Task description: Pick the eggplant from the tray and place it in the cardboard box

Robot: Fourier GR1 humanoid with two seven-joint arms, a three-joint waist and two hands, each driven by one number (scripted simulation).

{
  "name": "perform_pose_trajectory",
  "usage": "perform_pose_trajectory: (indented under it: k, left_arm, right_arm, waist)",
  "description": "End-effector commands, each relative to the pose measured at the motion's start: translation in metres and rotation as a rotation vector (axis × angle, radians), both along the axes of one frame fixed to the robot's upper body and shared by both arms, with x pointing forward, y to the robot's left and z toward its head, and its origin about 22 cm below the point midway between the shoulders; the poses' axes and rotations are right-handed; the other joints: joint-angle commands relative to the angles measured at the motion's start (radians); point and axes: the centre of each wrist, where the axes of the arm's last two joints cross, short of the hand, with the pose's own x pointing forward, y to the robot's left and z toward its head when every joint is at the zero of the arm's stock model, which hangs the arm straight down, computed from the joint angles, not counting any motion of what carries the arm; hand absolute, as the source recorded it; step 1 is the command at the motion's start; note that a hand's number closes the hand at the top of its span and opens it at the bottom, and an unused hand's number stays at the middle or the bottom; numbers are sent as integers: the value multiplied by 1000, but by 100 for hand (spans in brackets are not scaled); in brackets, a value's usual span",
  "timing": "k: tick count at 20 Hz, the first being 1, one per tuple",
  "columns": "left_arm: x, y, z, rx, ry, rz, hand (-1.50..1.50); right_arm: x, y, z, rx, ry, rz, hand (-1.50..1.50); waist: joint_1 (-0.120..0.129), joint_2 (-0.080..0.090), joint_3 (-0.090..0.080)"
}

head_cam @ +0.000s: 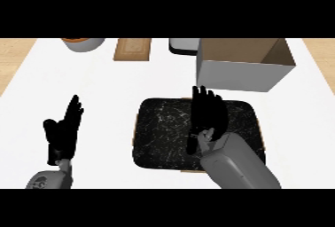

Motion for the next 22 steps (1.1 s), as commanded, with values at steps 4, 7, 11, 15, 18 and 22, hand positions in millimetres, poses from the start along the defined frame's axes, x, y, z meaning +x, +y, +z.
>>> perform_pose_trajectory:
  k: [4, 7, 11, 15, 18, 22]
  left_arm:
    - [0, 16, -11, 2, 7, -9, 0]
    - [2, 7, 2, 9, -2, -5, 0]
    - [15, 6, 8, -9, 3, -19, 0]
    - [3, 12, 0, 0, -4, 6, 0]
    - [1, 12, -3, 9, -7, 22, 0]
    - [6, 4, 1, 15, -14, 9, 0]
  right_arm:
    - [11, 1, -9, -124, 81, -148, -150]
    - [7, 0, -17, -147, 100, -141, -150]
    - [8, 10, -34, -171, 111, -134, -150]
    - [7, -8, -40, -161, 128, -130, -150]
    - [12, -7, -34, -173, 113, -131, -150]
    - [26, -5, -58, -188, 139, -129, -150]
  waist:
    - [-6, 2, 0]
    - [-3, 0, 0]
    - [2, 2, 0]
    - [-7, 1, 0]
    - [-5, 1, 0]
    - [1, 4, 0]
